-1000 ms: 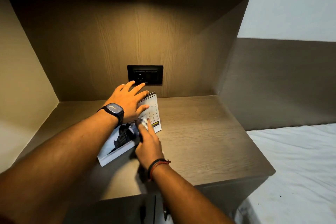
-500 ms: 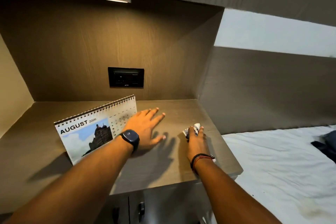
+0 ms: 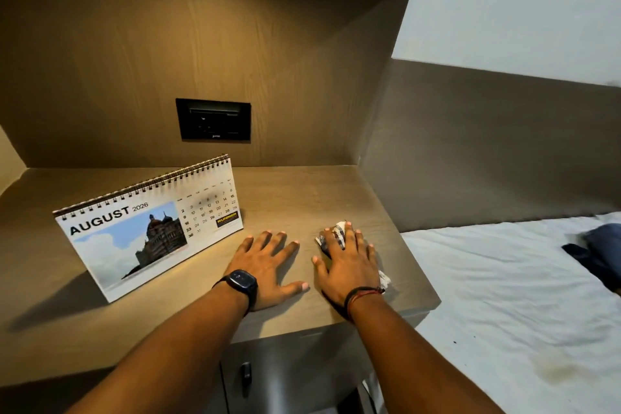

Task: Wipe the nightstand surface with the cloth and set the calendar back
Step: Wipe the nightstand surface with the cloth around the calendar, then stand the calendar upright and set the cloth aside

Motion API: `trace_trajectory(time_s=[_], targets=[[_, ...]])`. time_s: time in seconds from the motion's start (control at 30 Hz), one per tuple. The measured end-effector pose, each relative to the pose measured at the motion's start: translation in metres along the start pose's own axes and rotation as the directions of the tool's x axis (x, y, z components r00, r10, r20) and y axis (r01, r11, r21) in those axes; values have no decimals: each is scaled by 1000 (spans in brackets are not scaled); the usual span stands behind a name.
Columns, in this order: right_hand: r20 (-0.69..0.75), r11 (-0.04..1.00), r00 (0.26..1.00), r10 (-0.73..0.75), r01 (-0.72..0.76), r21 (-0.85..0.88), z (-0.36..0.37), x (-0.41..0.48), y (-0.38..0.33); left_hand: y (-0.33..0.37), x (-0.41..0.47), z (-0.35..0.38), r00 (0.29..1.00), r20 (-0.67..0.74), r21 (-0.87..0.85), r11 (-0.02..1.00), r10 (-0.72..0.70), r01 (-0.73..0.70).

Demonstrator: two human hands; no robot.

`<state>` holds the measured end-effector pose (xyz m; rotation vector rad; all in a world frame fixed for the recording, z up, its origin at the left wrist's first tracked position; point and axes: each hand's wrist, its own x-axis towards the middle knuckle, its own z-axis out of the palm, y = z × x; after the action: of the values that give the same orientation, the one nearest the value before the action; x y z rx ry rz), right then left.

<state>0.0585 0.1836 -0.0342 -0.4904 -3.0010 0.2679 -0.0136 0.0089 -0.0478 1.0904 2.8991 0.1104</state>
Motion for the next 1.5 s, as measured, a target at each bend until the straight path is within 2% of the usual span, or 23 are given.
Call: trace_trajectory(time_s=[0.1,0.17,0.27,0.33,0.43,0.5,0.57,0.63,0.7,0.73,0.77,0.83,0.87,0.97,1.13,1.27,1.4,1.5], targets=[[-55,1000,998,14,-15,-18,-3,3,-5,-3,-5,-7,999,-27,-12,1000,-20,19],[-110,1000,994,15,-13,21,-9,8,-18,-10,-13,-17,994,-94,-28,999,-48,46],[-132,984,991,-12,36,176,-23,19,-53,-27,-27,-41,956,-278,-56,996,-89,76],[-142,939,990,-15,63,338,-35,27,-83,-40,-40,-58,895,-426,-77,991,-133,111],[-105,787,994,-15,77,613,-48,36,-128,-61,-59,-79,765,-585,-150,962,-271,226],[-74,691,997,-31,75,719,-54,42,-156,-75,-72,-87,682,-631,-181,925,-369,333],[-36,613,999,-37,52,788,-59,47,-181,-84,-84,-90,569,-673,-242,868,-472,434],[16,553,1000,-22,-1,833,-61,52,-198,-88,-91,-90,391,-671,-396,750,-630,530],[85,496,996,-13,-67,866,-61,56,-210,-89,-94,-89,200,-569,-590,566,-798,576],[116,474,993,-14,-95,875,-60,57,-215,-89,-93,-88,140,-498,-667,481,-856,569],[137,457,990,-12,-116,882,-59,58,-218,-88,-91,-87,110,-425,-735,414,-898,538],[138,438,990,7,-127,890,-56,58,-221,-89,-85,-87,111,-310,-834,326,-944,444],[124,437,992,26,-123,891,-55,58,-220,-92,-83,-87,125,-289,-854,315,-949,414],[101,436,991,92,-131,890,-53,58,-216,-115,-78,-89,187,-316,-851,365,-930,377],[79,361,982,170,-136,923,-47,52,-222,-170,-63,-90,335,-336,-851,436,-880,293],[41,346,977,210,-114,931,-44,50,-235,-198,-47,-89,457,-287,-875,425,-842,234],[9,338,971,240,-93,936,-42,53,-245,-205,-38,-86,510,-299,-876,444,-807,188],[-14,353,963,268,-85,932,-40,56,-248,-208,-38,-83,507,-325,-862,471,-798,188]])
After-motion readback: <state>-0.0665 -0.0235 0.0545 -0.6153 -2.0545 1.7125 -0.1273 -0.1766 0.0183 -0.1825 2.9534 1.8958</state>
